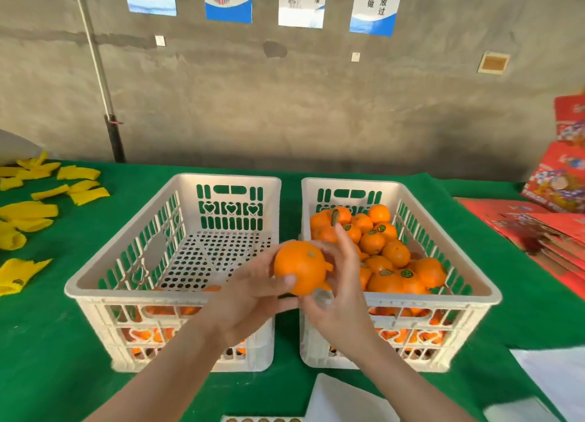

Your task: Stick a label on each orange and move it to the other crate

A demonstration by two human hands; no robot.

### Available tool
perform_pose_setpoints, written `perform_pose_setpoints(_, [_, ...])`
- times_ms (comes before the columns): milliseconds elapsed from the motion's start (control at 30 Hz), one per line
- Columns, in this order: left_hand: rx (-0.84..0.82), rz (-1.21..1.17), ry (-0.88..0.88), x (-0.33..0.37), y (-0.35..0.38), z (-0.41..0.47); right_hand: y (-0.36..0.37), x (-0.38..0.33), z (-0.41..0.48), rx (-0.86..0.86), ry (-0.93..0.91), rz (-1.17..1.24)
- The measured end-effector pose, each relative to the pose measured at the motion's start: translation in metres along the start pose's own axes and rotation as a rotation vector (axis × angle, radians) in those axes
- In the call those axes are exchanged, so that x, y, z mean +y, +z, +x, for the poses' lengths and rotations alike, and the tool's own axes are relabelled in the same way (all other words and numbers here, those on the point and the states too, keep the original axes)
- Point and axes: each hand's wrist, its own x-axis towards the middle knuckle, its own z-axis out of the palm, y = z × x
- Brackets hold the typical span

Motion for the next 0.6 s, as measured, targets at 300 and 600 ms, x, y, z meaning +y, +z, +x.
perform_pose_setpoints(300, [0.066,-0.206,-0.045,-0.036,0.038,0.008,-0.064,-0.011,-0.029,-0.104,0.188,0.213])
perform_pose_setpoints(600, [0.196,-0.385,-0.122,-0.056,0.053,0.015,-0.068,-0.021,-0.036,0.017,0.347,0.160])
